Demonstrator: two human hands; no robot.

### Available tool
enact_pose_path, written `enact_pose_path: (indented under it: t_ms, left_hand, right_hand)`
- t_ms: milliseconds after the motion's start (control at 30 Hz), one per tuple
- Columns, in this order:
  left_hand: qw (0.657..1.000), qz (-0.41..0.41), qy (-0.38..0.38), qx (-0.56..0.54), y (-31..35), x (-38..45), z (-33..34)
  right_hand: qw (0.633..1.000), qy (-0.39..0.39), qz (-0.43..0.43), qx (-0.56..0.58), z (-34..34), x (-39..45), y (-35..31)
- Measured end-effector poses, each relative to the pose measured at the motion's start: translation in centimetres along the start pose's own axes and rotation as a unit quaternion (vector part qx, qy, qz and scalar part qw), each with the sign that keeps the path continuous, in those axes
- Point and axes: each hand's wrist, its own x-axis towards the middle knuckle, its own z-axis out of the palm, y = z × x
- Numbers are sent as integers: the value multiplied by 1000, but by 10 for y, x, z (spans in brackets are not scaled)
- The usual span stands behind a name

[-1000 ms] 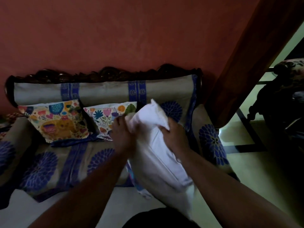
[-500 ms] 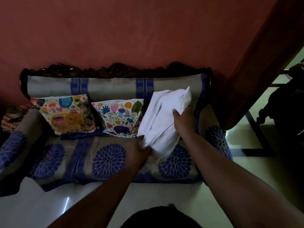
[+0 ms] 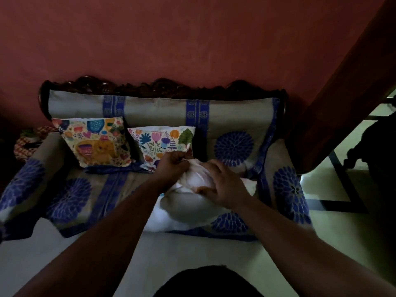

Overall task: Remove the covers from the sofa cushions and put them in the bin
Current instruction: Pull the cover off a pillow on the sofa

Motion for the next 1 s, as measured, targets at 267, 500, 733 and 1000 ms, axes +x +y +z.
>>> enact_pose_path:
  t_ms: [267, 500, 733, 1000]
  left_hand:
    - [995, 44, -72, -59, -1, 4, -19]
    - [988, 27, 29, 151, -53, -19, -26]
    - [953, 36, 110, 280, -60, -10, -35]
    - [908, -9, 93, 408, -66, 19, -30]
  right_hand:
    - [993, 110, 47, 17, 40, 1, -8]
    - [943, 192, 185, 198, -19, 30, 0]
    - [924, 202, 199, 257, -50, 24, 9]
    - [868, 229, 314, 309, -63, 26, 18]
